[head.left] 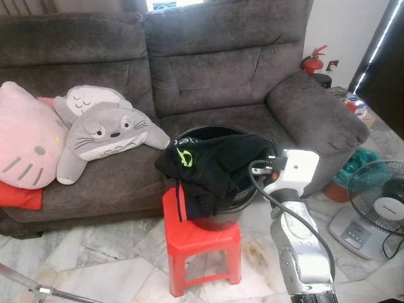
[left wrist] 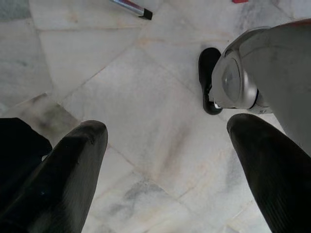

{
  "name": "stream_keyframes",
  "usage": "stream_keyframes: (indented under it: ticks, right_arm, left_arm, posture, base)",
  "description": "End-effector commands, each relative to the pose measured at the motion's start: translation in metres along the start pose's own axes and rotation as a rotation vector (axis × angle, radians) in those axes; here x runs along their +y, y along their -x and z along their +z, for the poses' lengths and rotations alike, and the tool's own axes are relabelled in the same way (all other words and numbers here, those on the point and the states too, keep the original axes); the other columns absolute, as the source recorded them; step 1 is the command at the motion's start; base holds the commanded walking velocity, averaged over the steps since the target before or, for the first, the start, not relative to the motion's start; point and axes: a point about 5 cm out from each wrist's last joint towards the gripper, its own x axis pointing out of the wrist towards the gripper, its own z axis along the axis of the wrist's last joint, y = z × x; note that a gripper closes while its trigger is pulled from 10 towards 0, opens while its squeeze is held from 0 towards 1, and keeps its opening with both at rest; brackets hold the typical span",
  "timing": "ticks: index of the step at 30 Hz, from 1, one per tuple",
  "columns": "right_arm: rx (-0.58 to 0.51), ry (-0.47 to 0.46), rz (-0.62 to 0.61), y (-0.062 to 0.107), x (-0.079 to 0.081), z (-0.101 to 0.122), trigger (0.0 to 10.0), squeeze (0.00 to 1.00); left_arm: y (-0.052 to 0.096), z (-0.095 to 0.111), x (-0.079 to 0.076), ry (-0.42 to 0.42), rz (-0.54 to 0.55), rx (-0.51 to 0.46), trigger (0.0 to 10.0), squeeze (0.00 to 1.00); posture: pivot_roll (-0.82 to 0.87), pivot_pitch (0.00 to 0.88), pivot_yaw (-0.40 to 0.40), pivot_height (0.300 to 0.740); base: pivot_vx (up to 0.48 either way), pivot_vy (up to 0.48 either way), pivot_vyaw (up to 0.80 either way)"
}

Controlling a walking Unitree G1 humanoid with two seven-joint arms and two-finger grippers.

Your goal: Hang hanger

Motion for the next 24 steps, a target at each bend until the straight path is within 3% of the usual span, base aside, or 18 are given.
stream_keyframes:
  ticks: [1,15,24]
  right_arm:
    - [0.014,-0.037,-0.012,-0.005,0.0,0.001,10.0,0.0]
    - [-0.001,-0.015,0.061,-0.008,0.015,0.003,10.0,0.0]
    - [0.002,-0.007,0.073,-0.01,0.016,0.003,10.0,0.0]
  left_arm:
    - [0.001,-0.003,0.005,-0.017,0.019,0.005,10.0,0.0]
    - [0.001,-0.004,0.002,-0.009,0.006,0.003,10.0,0.0]
    - [0.002,-0.005,0.001,-0.006,0.002,0.006,10.0,0.0]
  posture:
    - [-0.13,0.0,0.052,0.732]
    - [-0.13,0.0,0.051,0.732]
    - [-0.13,0.0,0.047,0.732]
  base:
    - [0.0,0.0,0.0]
    - [0.0,0.0,0.0]
    - [0.0,0.0,0.0]
